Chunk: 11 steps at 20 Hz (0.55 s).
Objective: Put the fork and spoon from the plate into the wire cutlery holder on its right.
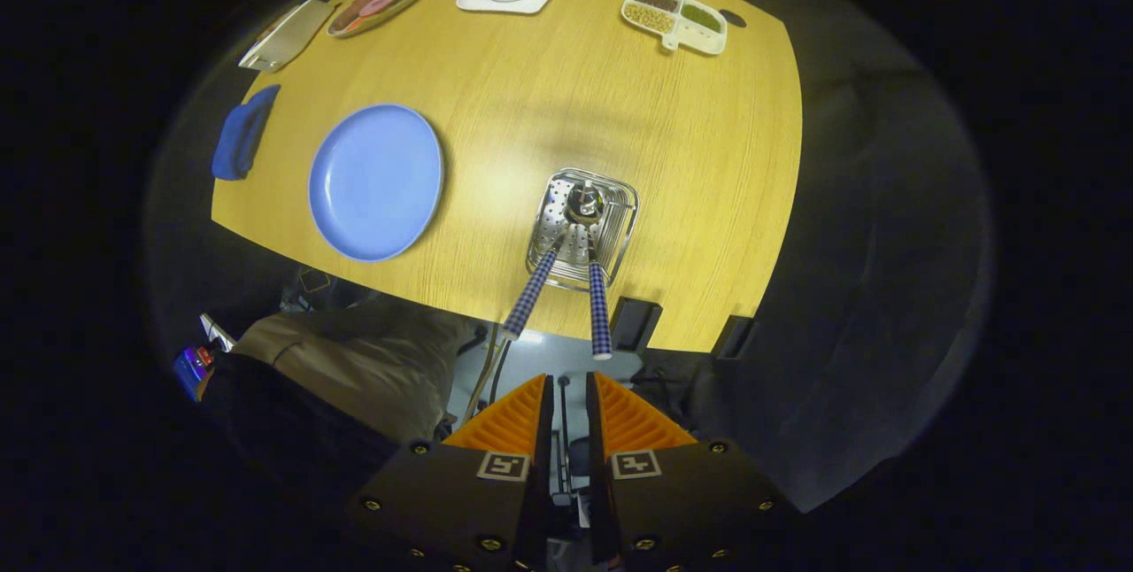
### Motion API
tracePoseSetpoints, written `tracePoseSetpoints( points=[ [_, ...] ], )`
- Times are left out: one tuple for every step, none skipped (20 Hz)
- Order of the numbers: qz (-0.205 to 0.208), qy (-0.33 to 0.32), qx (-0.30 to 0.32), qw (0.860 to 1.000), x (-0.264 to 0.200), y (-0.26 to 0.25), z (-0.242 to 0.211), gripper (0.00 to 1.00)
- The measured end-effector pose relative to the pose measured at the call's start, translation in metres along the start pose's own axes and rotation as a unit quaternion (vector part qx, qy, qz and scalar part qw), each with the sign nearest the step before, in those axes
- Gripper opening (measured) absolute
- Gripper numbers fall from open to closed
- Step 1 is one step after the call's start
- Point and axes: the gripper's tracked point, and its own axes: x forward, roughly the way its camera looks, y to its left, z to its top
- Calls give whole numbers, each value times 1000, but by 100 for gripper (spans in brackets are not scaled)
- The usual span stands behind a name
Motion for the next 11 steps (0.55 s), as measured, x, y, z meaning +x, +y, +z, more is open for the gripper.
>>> tracePoseSetpoints(
  points=[
    [1, -33, 3, 999, -4, 7, 4, 19],
    [4, -68, 13, 998, -9, 14, 7, 19],
    [10, -106, 21, 994, -17, 27, 14, 19],
    [15, -160, 20, 987, -29, 38, 27, 19],
    [10, -224, 21, 974, -42, 44, 41, 19],
    [5, -278, 25, 960, -57, 50, 52, 19],
    [14, -315, 35, 948, -69, 64, 56, 19],
    [37, -339, 47, 939, -79, 79, 57, 19],
    [60, -359, 61, 930, -86, 96, 56, 19],
    [67, -388, 71, 917, -97, 102, 61, 19],
    [62, -433, 82, 896, -114, 103, 68, 19]
  ],
)
